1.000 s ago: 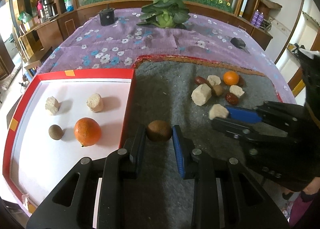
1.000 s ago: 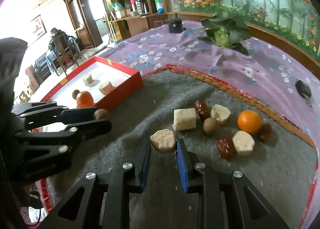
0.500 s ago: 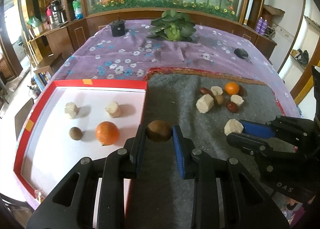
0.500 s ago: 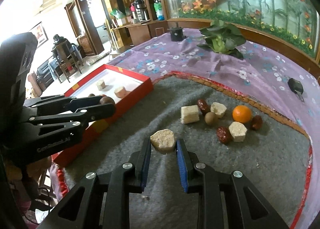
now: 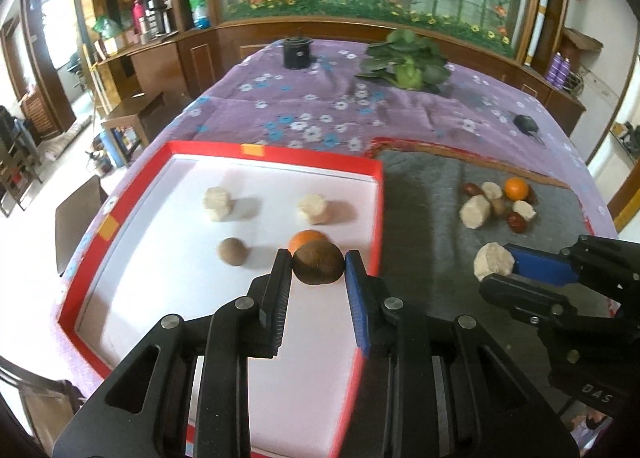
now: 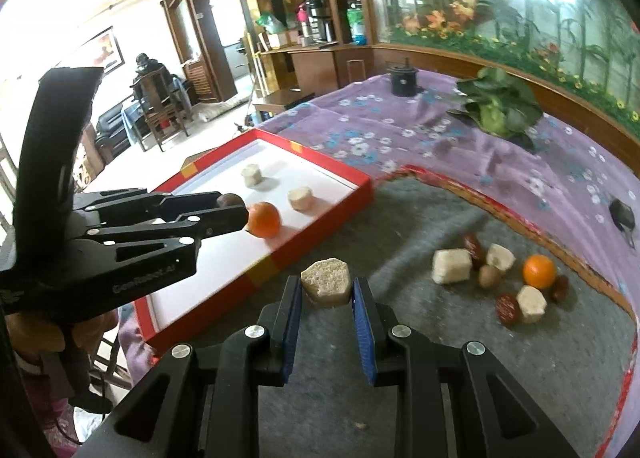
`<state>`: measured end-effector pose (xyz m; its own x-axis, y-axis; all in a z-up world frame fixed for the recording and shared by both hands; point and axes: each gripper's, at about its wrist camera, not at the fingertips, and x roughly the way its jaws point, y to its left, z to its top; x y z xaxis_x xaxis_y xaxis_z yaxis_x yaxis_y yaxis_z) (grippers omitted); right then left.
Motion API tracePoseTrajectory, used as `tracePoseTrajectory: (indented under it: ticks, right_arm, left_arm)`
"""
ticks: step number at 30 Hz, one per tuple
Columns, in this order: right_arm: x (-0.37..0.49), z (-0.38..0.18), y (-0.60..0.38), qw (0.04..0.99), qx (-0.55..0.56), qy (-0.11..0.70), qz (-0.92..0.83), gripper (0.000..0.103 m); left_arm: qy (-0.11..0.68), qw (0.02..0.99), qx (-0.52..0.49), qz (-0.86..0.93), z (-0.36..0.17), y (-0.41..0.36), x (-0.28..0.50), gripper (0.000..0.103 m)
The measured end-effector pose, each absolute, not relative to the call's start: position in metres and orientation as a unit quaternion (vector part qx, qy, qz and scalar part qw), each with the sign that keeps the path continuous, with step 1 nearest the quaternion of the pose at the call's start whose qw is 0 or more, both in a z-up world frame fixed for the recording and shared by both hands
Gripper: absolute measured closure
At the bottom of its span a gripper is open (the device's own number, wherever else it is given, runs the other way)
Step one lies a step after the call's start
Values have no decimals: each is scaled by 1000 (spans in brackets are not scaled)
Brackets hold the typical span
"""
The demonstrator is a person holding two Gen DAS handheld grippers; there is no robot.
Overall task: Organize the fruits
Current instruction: 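Carry the kiwi and tan cake into the white tray and open both tools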
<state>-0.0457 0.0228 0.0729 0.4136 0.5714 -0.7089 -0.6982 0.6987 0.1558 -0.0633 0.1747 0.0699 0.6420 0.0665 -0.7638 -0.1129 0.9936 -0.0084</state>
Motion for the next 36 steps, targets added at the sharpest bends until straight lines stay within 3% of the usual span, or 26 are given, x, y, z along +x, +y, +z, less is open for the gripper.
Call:
tracePoseTrajectory:
  ticks: [17, 36]
  right_arm:
    - [-57, 72, 93, 806, -125, 389, 427, 78]
    - [-45, 39, 150, 774, -156, 422, 446, 78]
  left_arm:
    - [433, 893, -70, 106, 50, 247, -70, 77]
    - [446, 881, -97, 124, 32, 277, -64, 77]
